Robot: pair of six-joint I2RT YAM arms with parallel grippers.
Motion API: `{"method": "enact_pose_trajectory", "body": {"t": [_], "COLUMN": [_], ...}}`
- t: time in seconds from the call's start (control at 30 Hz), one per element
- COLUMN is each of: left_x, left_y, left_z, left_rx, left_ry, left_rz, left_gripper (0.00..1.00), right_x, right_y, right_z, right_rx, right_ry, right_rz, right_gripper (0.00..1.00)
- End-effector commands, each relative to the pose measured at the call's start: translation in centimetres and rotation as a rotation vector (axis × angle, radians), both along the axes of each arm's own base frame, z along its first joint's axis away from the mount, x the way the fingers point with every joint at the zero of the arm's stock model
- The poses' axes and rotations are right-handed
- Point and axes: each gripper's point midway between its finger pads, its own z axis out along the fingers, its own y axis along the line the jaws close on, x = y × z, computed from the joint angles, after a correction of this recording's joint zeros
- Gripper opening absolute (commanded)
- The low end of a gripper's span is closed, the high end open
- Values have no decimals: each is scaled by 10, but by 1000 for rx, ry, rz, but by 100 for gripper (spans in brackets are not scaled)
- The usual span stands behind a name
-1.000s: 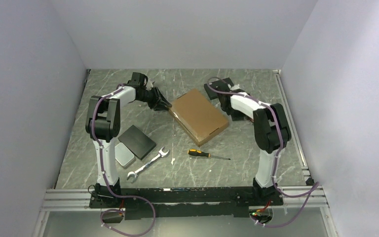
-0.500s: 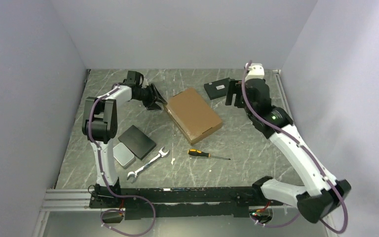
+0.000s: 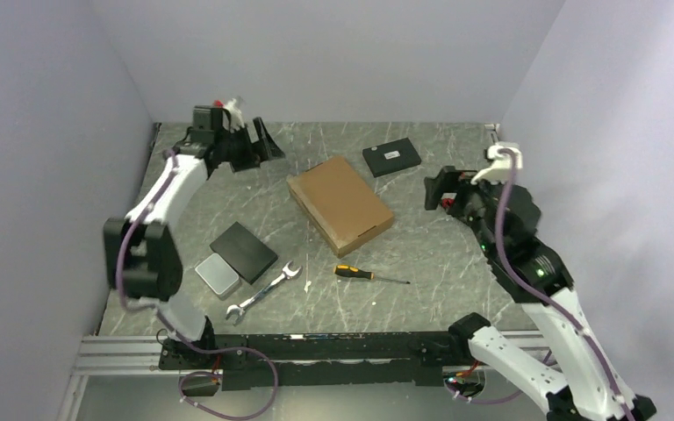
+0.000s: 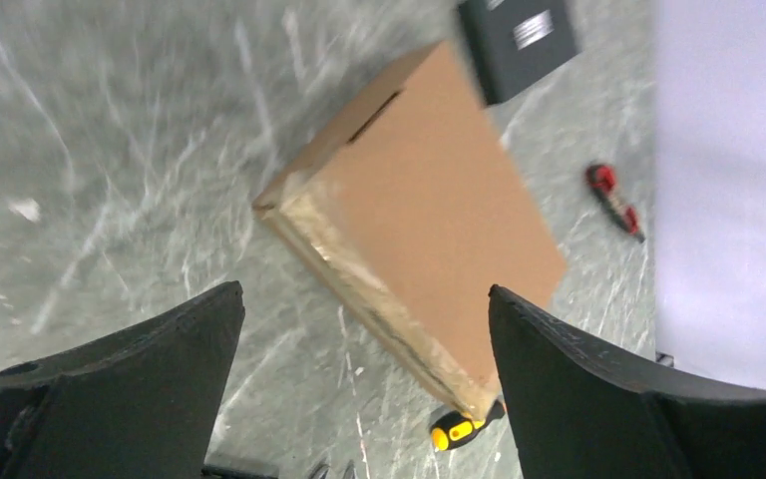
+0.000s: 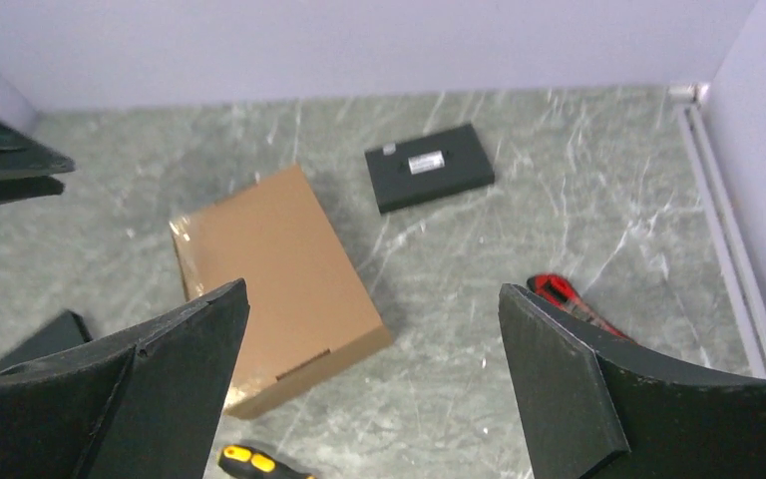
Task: Unpack the express box
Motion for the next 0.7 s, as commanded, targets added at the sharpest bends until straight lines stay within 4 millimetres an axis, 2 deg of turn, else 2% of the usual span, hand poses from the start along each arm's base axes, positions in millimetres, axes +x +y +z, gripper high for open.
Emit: {"method": "enact_pose_trajectory", "body": {"t": [0.0,0.17,0.23,0.3,0.43,0.53,0.67], "left_x": [-30,-90,-118,-144,-198,-231,-266], "left_y": [12,23,28,36,53,65,80], "left_z": [133,251,289,319,363,383,399], "left_rx": [47,48,44,37,22,42,76], "left_ry": [-414,-700,-805,-909,-1090,-1177,-1272], "left_rz": [-14,1,21,61,144,191,252], "left_gripper": [98,99,100,100,99,99,100], "right_x": [-24,-51,-63,-75,-100,-116,-129], "right_y": [-26,-50,-58,-64,-78,-86,-92], "right_z": [63,112,131,149,179,194,203], "right_rx": [50,112,142,162,205,224,238], "right_ry": [-166,-305,-373,-440,-538,-583,-620], "right_rz": [-61,-114,-123,-120,-125,-125,-120], "right_gripper": [100,100,100,100,100,100,100]}}
